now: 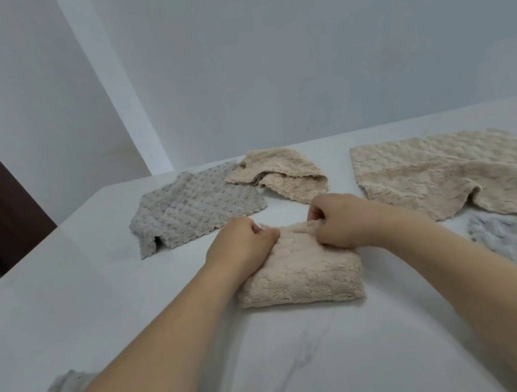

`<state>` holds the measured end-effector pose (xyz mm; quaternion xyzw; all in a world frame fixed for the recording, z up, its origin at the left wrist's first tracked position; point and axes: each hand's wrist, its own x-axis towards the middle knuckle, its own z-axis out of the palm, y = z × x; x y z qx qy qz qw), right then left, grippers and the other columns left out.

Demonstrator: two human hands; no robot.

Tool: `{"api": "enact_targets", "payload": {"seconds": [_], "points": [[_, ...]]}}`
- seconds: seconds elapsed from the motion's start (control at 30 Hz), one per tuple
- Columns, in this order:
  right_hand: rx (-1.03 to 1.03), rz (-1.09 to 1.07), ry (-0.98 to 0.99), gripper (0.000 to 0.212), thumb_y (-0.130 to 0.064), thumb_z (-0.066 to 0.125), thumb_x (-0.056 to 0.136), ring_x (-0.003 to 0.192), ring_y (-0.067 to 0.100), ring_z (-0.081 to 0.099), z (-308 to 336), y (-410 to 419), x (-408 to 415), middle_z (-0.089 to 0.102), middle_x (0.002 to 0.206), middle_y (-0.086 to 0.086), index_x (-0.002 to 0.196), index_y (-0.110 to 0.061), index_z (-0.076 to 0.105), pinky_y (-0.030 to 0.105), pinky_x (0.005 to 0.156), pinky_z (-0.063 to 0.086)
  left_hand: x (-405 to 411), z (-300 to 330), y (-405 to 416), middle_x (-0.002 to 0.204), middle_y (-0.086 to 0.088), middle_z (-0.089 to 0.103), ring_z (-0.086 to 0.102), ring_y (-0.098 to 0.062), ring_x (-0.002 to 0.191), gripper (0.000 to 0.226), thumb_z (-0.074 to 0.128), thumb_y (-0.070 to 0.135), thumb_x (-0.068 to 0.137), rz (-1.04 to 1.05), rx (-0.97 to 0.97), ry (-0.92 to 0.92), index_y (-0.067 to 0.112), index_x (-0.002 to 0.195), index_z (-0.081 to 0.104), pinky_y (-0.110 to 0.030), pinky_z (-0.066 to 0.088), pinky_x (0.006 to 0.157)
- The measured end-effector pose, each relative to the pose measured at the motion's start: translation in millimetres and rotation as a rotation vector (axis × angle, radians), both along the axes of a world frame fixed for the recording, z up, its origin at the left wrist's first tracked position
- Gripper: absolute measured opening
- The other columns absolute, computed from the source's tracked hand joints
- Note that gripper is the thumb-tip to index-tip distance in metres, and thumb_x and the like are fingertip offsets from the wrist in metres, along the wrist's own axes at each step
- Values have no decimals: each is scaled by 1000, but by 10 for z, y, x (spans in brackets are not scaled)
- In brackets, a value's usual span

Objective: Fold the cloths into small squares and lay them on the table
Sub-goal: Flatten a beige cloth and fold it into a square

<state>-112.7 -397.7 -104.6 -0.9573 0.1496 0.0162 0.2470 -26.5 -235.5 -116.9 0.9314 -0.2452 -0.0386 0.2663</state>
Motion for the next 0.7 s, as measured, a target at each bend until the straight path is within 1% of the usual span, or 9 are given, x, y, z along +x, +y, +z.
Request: {"api": "enact_targets", "payload": {"seconds": [0.07,0.13,0.2,0.27,0.37,0.43,0.53,0.63,0.7], "points": [[0,-16,-31,35,-22,53,82,107,21,51,-28,42,5,55,116,0,116,-28,49,35,89,46,-56,71,16,68,0,60,54,-18,60,34,59,48,88,56,-69,88,19,72,51,-32,46,61],[-132,2,-48,31,-25,50,84,104,24,49,-65,108,13,57,114,3,114,-23,53,34,83,43,-150,169,102,67,-1,60,51,-17,50,27,61,42,90,104,-200,292,16,82,56,-22,41,46],[-241,28,-79,13,-26,42,88,95,27,47,-114,154,20,57,103,7,88,-19,53,35,76,37,-286,244,248,65,-3,60,51,-16,49,18,67,30,88,100,-235,464,13,84,60,-18,38,46],[-315,43,-104,29,-31,33,93,89,29,47,-154,185,16,52,87,7,69,-18,41,36,73,34,-411,253,404,80,-11,70,59,-18,65,14,71,23,85,89,-258,547,10,87,66,-23,42,59],[-347,48,-146,41,-40,29,97,87,26,42,-213,164,2,45,83,4,72,-13,45,38,76,35,-569,230,538,91,-17,72,60,-21,77,16,73,17,82,123,-352,596,4,90,69,-28,44,70],[-324,80,-182,38,-42,28,100,94,24,41,-214,130,-10,45,92,3,85,-14,49,38,85,35,-642,225,575,75,-9,69,57,-20,69,12,74,18,81,123,-374,632,8,75,69,-28,44,65],[-307,90,-286,34,-41,29,102,95,28,53,-179,109,-43,54,91,4,88,-16,46,37,78,37,-723,261,602,62,-2,55,46,-15,57,29,68,18,84,51,-444,684,16,56,57,-23,37,53],[-280,59,-350,30,-41,27,103,90,32,58,-148,109,-89,60,89,10,91,-17,41,36,71,36,-764,337,587,71,1,47,41,-13,68,30,60,20,90,12,-485,612,20,63,48,-26,31,64],[-264,39,-354,31,-43,26,103,93,32,59,-124,107,-125,63,99,11,95,-18,41,36,72,36,-698,350,580,69,1,44,39,-12,64,31,58,18,93,24,-468,547,19,66,44,-22,31,61]]}}
